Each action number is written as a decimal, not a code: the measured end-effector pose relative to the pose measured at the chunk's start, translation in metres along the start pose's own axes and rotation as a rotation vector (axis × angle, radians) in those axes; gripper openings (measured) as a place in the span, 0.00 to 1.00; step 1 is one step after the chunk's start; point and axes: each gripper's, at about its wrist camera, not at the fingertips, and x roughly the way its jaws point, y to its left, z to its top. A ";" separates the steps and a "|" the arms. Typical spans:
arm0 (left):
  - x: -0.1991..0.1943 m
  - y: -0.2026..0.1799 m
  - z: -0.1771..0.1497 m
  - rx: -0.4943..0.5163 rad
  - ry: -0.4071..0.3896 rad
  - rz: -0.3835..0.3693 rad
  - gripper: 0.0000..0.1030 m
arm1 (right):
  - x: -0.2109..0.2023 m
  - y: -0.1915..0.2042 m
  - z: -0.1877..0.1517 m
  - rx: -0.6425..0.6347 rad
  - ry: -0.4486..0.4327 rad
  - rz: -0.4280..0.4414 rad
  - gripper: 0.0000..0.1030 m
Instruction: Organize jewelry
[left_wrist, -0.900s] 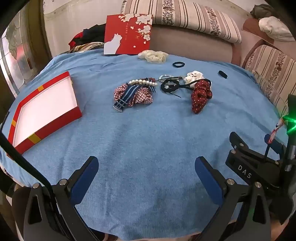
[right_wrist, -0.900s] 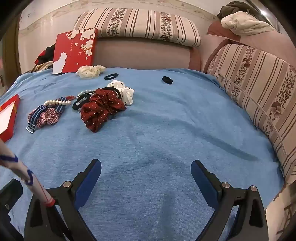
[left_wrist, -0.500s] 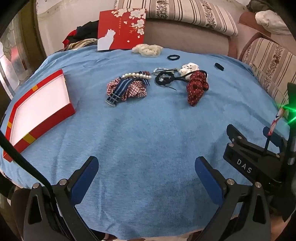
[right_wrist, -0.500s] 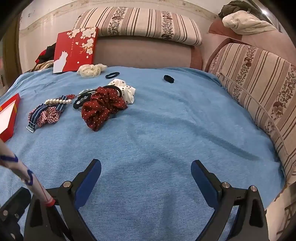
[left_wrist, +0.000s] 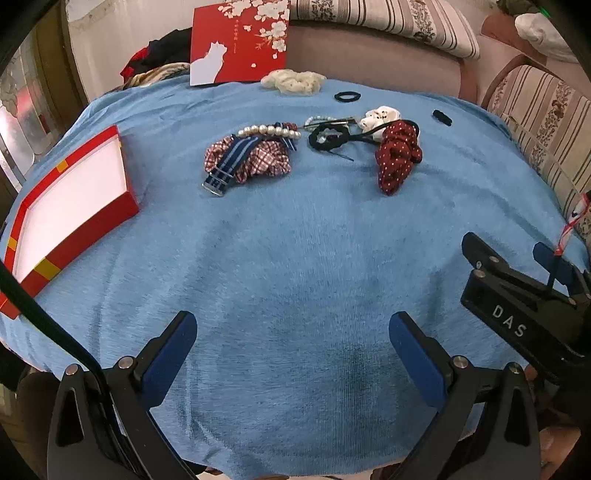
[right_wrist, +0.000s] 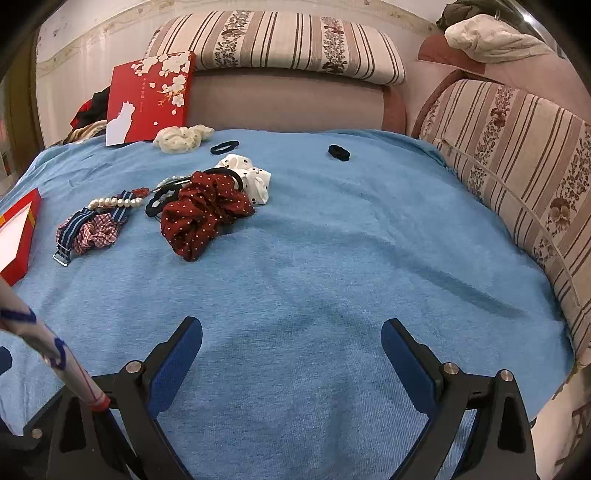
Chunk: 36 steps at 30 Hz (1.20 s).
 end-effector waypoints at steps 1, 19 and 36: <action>0.001 0.001 -0.001 -0.001 0.003 -0.001 1.00 | 0.000 0.000 0.000 0.001 0.002 -0.001 0.97; 0.019 0.001 0.007 -0.014 0.047 0.009 1.00 | 0.009 0.007 0.002 -0.025 0.021 -0.006 0.97; 0.032 0.002 0.001 -0.009 0.068 0.025 1.00 | 0.011 0.010 0.003 -0.034 0.024 -0.006 0.97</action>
